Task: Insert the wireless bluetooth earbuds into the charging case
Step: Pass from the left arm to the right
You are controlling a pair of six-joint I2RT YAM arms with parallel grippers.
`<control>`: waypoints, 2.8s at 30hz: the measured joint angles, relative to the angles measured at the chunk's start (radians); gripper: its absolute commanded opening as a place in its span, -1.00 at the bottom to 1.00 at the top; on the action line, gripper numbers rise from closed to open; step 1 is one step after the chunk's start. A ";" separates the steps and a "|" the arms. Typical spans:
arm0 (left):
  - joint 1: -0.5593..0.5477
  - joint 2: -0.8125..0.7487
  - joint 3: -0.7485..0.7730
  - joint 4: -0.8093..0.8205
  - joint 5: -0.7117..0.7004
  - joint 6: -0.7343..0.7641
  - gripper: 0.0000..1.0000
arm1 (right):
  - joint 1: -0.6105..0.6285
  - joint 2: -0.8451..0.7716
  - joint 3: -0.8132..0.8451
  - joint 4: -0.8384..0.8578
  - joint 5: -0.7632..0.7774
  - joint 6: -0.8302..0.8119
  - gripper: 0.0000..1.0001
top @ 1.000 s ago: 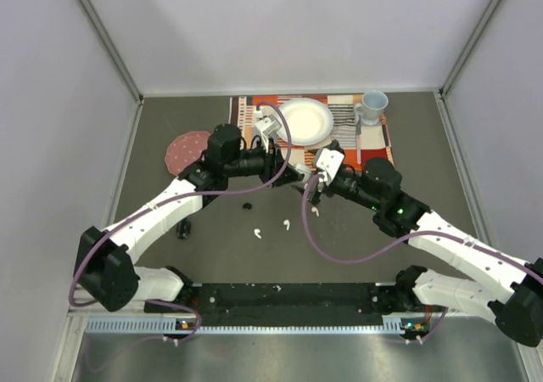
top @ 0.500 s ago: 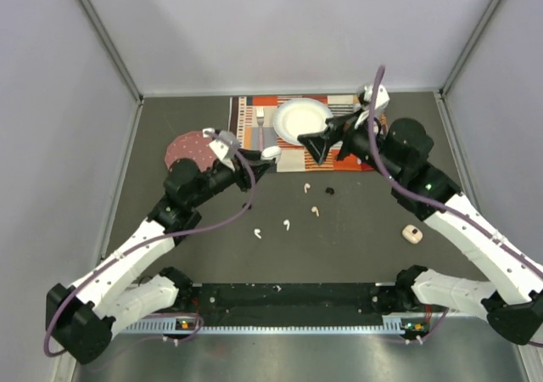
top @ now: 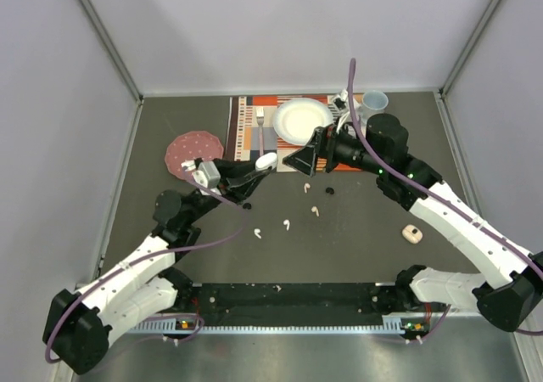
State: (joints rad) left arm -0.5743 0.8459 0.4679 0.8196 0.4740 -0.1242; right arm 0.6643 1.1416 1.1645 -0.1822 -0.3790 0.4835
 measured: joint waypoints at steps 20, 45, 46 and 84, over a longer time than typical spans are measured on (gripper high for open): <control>0.096 0.109 -0.059 0.320 0.200 -0.203 -1.00 | 0.009 0.047 -0.001 -0.006 -0.129 -0.021 0.86; 0.108 0.077 -0.059 0.281 0.258 -0.192 -1.00 | 0.023 0.100 -0.001 0.050 -0.200 0.036 0.87; 0.106 0.071 -0.059 0.267 0.257 -0.181 -1.00 | 0.023 0.100 -0.001 0.064 -0.204 0.060 0.86; 0.103 0.044 -0.043 0.164 0.189 -0.060 -1.00 | 0.011 0.212 -0.045 0.286 -0.349 0.697 0.04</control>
State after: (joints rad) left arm -0.4709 0.8902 0.4252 0.9836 0.6632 -0.1844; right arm 0.6754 1.3533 1.1198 0.1043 -0.7284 1.1801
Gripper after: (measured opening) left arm 0.338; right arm 0.478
